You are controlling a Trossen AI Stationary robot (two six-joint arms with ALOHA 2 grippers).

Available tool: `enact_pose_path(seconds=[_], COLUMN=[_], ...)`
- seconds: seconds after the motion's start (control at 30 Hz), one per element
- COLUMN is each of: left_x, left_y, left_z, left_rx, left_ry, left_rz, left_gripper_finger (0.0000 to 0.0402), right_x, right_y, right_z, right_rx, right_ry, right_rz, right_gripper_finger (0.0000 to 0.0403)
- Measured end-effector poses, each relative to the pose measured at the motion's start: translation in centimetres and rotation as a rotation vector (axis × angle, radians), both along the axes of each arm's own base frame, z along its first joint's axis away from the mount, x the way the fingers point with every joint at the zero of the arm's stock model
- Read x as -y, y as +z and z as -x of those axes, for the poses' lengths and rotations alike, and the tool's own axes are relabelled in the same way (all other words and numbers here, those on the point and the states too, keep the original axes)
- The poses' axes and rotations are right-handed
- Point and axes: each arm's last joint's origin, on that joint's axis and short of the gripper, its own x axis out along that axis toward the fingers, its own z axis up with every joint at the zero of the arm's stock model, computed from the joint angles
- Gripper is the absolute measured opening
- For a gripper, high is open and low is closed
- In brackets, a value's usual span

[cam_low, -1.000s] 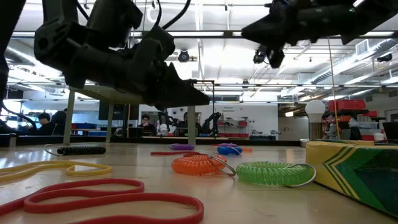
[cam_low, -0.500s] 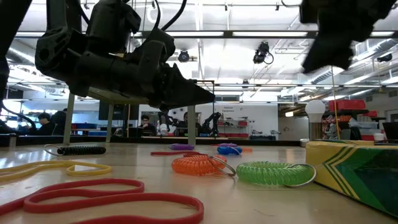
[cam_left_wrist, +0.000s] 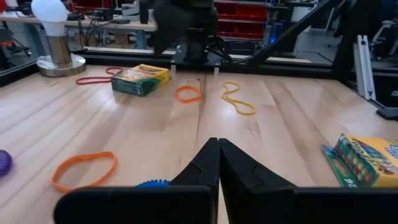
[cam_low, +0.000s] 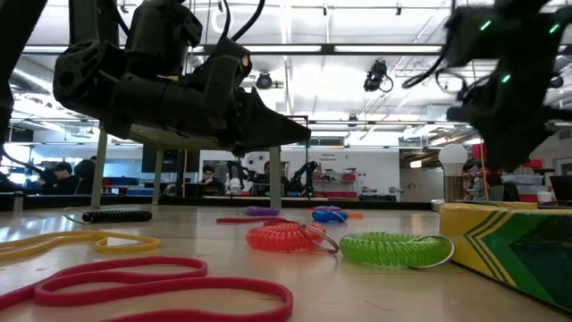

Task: Pick & Place Office Desk Supplies
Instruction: Put the crayon box into the bottom black bin on the shelf

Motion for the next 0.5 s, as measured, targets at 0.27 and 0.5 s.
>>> enact_pose_path(seconds=[0.27,0.5], left_x=[0.0,0.0], left_y=[-0.1,-0.1], left_z=[0.0,0.0], left_rx=[-0.010,-0.012], left_ry=[-0.002,-0.002], left_rz=[-0.001,-0.001], left_gripper_finger=[0.0007,0.0007], right_x=[4.1,5.4], right_y=[-2.1,-4.1], right_z=[-1.3,-2.5], right_rx=[0.055,-0.029], right_ry=[0.045,0.092], right_rz=[0.041,0.005], right_gripper_finger=[0.0012,0.0017])
